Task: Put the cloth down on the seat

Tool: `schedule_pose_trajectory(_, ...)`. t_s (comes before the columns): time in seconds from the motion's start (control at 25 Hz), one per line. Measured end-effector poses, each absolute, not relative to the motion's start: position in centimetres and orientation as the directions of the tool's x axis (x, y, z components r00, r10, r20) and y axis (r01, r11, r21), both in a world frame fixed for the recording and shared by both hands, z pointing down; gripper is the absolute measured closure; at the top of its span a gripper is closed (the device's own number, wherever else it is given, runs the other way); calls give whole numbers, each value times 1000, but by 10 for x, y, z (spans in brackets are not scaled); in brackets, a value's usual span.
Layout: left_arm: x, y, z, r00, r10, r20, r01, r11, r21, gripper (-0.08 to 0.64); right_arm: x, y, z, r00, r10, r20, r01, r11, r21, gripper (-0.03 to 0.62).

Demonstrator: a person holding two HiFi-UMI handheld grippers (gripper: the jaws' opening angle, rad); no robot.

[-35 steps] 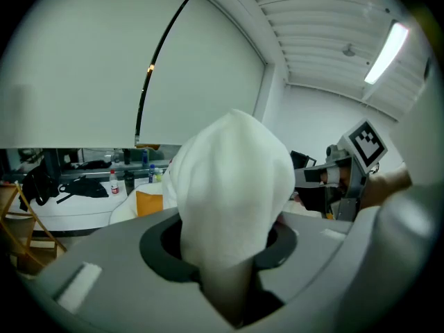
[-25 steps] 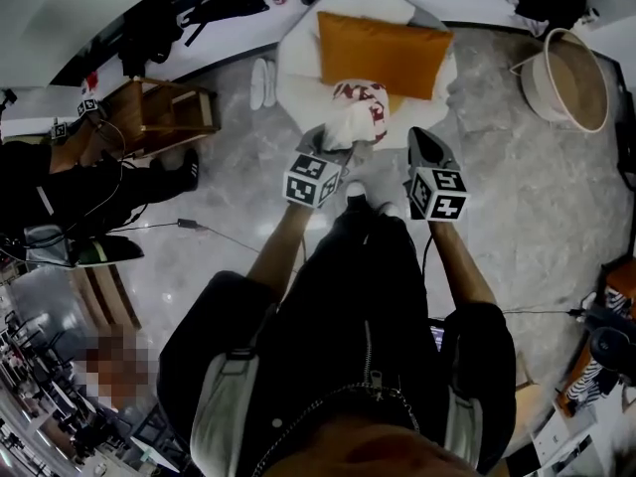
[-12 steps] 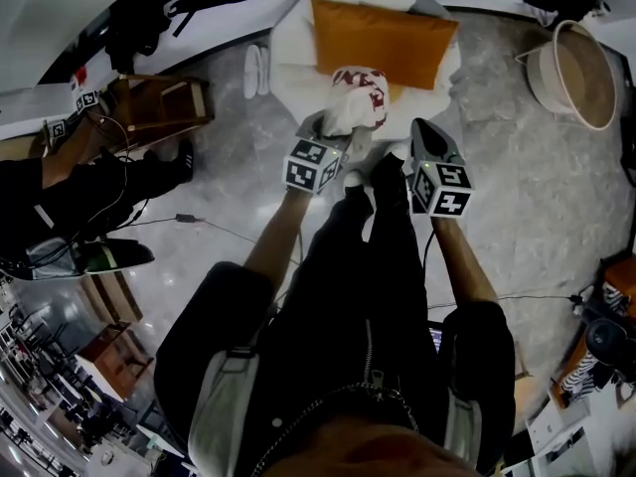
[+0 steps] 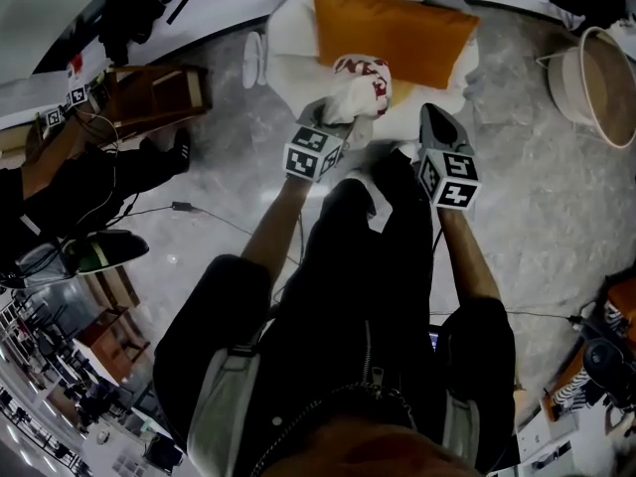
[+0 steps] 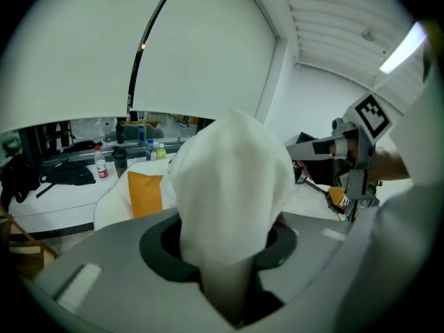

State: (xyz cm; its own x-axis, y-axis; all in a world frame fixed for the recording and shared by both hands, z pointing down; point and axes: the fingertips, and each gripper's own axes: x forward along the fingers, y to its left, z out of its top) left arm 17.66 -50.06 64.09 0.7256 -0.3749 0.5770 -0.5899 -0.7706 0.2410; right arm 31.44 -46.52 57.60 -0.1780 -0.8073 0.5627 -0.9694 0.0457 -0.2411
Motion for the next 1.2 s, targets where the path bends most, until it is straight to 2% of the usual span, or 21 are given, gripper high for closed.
schedule_pose_trajectory(0.28,185,-526,724,714,-388,582,-601,-766,227,408,335,-499,643,-168,-838,519,-972,51,-231,590)
schedule_pose_trajectory(0.68,197,-541,888,657,-367,658,-601,-782,163,408,345,-522,737,-177,-865,469,-966,60,-252,591)
schedule_pose_trajectory(1.2,226,-547,1026,587,-335,737,-639,-751,168,387,365,-507,793,-188,-846,499,-975,98,-201,591)
